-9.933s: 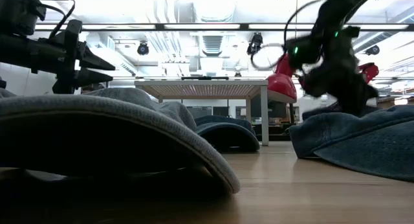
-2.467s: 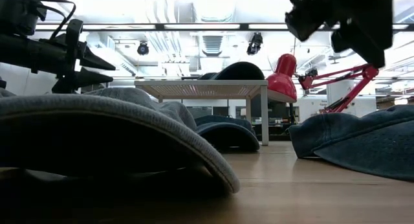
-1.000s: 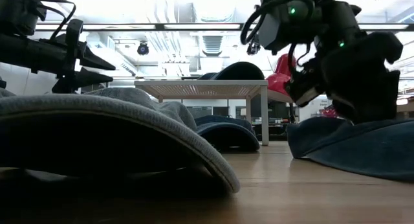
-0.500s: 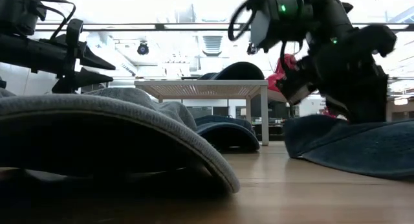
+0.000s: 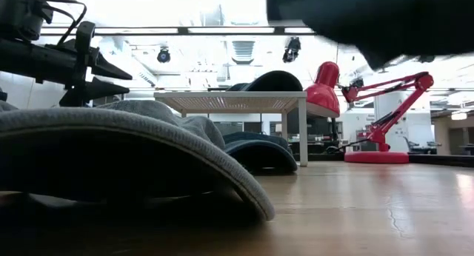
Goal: Pick & Place hat
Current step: Put the bottom dark blue cap on top of the other dark blue cap on the shelf
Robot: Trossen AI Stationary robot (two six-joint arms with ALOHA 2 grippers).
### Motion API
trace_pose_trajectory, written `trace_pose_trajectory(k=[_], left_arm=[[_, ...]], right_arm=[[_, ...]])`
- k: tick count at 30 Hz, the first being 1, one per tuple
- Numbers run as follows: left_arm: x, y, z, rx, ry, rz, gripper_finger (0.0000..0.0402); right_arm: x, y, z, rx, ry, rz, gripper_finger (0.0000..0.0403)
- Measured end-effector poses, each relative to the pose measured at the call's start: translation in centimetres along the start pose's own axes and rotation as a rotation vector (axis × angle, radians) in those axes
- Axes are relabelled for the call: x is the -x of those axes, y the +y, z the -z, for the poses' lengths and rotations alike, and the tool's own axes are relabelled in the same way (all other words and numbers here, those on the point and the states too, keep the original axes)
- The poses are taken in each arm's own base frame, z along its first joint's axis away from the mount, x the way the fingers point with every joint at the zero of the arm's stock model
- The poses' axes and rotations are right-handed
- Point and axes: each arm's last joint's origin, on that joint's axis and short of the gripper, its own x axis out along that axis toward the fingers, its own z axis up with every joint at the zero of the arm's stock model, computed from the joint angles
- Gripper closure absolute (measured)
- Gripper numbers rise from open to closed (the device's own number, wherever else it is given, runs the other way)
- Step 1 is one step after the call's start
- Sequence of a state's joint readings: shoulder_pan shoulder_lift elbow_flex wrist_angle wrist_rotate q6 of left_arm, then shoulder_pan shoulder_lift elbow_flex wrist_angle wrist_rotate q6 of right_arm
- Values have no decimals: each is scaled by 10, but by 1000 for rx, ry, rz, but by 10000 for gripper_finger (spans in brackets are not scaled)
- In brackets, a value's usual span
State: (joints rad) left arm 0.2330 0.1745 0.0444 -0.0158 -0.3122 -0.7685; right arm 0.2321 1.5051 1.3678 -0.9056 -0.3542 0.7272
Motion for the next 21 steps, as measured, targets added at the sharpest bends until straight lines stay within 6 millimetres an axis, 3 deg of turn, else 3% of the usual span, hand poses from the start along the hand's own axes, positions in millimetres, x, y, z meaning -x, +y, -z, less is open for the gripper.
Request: trace_pose_trajectory(k=[5, 11, 16, 21], left_arm=[[0, 0, 0, 1, 0, 0, 259], [0, 0, 0, 6, 0, 0, 259], [0, 0, 0, 34, 0, 0, 259], [0, 0, 0, 43, 0, 0, 259]], right_arm=[[63, 17, -6, 39, -280, 0, 381], [127, 11, -18, 5, -447, 142, 382], [163, -7, -34, -10, -445, 314, 382], [186, -26, -62, 72, -451, 416, 382]])
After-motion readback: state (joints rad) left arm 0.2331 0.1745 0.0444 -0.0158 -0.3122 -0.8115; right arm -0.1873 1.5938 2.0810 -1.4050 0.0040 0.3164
